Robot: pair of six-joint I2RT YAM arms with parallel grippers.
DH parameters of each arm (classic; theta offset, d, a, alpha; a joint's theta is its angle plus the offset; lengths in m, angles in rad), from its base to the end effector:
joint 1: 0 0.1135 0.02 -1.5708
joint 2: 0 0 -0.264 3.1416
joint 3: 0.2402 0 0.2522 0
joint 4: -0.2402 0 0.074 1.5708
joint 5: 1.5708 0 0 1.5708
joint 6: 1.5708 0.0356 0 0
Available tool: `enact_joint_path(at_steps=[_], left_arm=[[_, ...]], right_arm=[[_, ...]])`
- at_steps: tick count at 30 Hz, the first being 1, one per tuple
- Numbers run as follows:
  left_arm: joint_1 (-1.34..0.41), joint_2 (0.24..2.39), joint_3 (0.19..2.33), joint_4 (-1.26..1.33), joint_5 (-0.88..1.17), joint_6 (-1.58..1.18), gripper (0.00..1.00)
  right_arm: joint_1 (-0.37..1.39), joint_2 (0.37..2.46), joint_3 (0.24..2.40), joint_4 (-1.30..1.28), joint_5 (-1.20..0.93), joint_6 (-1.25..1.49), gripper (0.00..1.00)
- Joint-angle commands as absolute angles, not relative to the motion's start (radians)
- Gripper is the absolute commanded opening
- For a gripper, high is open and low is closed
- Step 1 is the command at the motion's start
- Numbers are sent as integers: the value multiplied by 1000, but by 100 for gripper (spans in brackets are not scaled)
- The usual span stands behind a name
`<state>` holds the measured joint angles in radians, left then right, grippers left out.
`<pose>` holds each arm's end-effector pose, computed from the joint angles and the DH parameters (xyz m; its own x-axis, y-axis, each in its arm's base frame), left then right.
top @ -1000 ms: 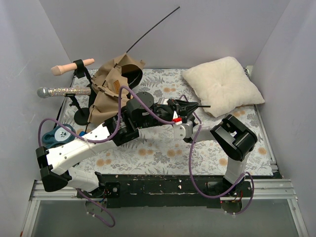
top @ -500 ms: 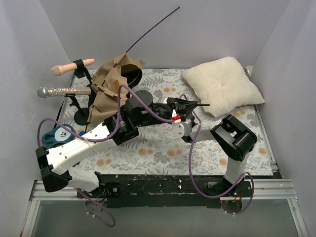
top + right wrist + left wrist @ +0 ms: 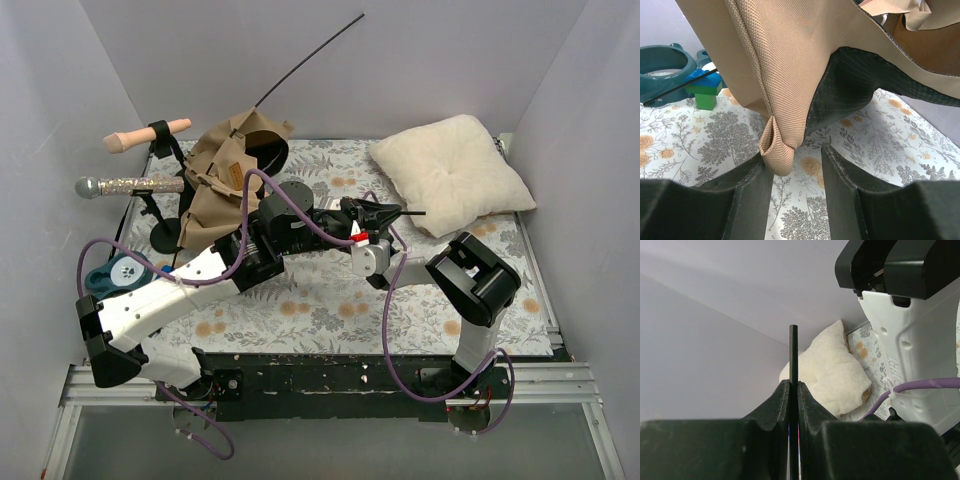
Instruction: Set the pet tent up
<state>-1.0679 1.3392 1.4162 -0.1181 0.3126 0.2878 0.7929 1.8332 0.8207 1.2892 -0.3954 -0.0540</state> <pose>0.1383 -0.2741 0.4447 0.2597 0.0883 -0.9616 0.9471 0.1714 0.2715 0.2512 0.2746 0.2217 0.2410 0.1736 -0.9549 -0.9058 0.3936 -0.1570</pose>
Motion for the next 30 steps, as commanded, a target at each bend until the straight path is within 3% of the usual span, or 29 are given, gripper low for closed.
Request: enact_joint_path(at_steps=[1, 4, 6, 8, 9, 18, 30], left_arm=[[-1043, 1327, 1431, -129, 281, 279, 0], [-1042, 1328, 1430, -129, 281, 281, 0], [-1042, 1333, 1434, -136, 281, 279, 0], [-1040, 1331, 1434, -146, 278, 281, 0], [-1039, 1330, 1431, -149, 276, 281, 0], [-1003, 1309, 1436, -242, 247, 294, 0], [-922, 1269, 1445, -523, 256, 371, 0]], right_arm=[[799, 1789, 838, 1583, -388, -49, 47], [799, 1784, 838, 1586, -384, -46, 37], [801, 1779, 839, 1588, -377, -43, 25], [799, 1769, 835, 1588, -373, -43, 3], [799, 1758, 828, 1586, -367, -43, 1], [779, 1603, 689, 1543, -373, -40, 1], [729, 1370, 540, 1280, -411, -55, 1]])
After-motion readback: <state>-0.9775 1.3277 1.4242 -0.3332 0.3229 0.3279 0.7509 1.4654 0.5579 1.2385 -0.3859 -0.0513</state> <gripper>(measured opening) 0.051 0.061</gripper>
